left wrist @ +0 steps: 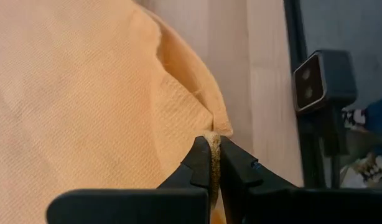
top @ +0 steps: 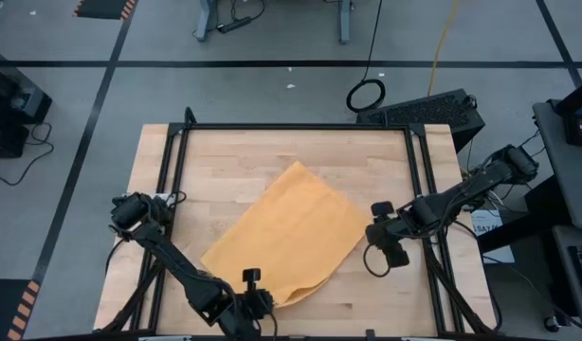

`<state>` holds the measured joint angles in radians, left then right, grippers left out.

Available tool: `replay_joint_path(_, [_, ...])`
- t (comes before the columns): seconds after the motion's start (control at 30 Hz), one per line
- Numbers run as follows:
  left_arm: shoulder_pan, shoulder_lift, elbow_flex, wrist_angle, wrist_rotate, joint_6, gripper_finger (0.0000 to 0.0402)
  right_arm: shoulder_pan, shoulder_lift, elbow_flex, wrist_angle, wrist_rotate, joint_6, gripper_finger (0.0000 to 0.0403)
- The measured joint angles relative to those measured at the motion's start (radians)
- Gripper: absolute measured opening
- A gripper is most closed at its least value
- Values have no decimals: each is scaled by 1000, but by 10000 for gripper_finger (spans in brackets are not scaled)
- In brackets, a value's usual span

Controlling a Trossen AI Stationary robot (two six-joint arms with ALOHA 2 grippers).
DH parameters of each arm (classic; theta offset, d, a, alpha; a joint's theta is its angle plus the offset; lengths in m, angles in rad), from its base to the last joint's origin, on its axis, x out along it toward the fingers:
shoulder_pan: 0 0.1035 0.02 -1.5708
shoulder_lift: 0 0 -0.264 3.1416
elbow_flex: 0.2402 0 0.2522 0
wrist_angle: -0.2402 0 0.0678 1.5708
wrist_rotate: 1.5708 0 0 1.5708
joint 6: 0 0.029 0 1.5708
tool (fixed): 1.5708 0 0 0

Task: Roll towel
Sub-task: Roll the yellow towel

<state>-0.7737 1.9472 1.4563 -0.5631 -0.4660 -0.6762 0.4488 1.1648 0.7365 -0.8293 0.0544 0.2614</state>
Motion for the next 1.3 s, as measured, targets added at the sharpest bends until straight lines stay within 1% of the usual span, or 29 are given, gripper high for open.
replay_joint_path(0.03, [-2, 0, 0, -8, 4, 0, 11, 0, 0, -8, 18, 42, -32, 194])
replay_joint_path(0.1, [-5, 0, 0, -23, 19, 0, 11, -6, 3, -18, 20, 111, -25, 194])
replay_joint_path(0.17, [-10, 0, 0, -42, 30, -1, 11, -27, 17, -21, 18, 126, -21, 194])
replay_joint_path(0.37, [-13, 0, 0, -108, 44, -25, 13, -80, 84, -23, 89, 19, -57, 189])
replay_joint_path(0.5, [-23, 0, -1, -142, 45, -84, 14, -114, 156, -24, 206, -50, -193, 172])
replay_joint_path(0.63, [-40, 0, -1, -139, 49, -105, 15, -149, 229, -25, 239, -60, -304, 155])
replay_joint_path(0.77, [-55, 0, -1, -145, 51, -118, 15, -185, 287, -25, 261, -61, -354, 147])
replay_joint_path(0.8, [-57, 0, -1, -155, 52, -134, 15, -195, 298, -25, 273, -73, -361, 146])
replay_joint_path(0.87, [-61, 0, -1, -179, 52, -157, 15, -217, 328, -24, 315, -130, -369, 140])
replay_joint_path(0.97, [-65, 0, -1, -217, 58, -157, 15, -239, 377, -21, 340, -205, -337, 125])
replay_joint_path(1.1, [-60, 0, -1, -296, 57, -156, 16, -247, 420, -18, 341, -277, -237, 85])
replay_joint_path(1.2, [-54, 0, -1, -364, 37, -154, 16, -237, 426, -20, 342, -344, -110, 50])
replay_joint_path(1.3, [-47, 0, -1, -444, -10, -146, 16, -205, 426, -21, 335, -356, 37, 22])
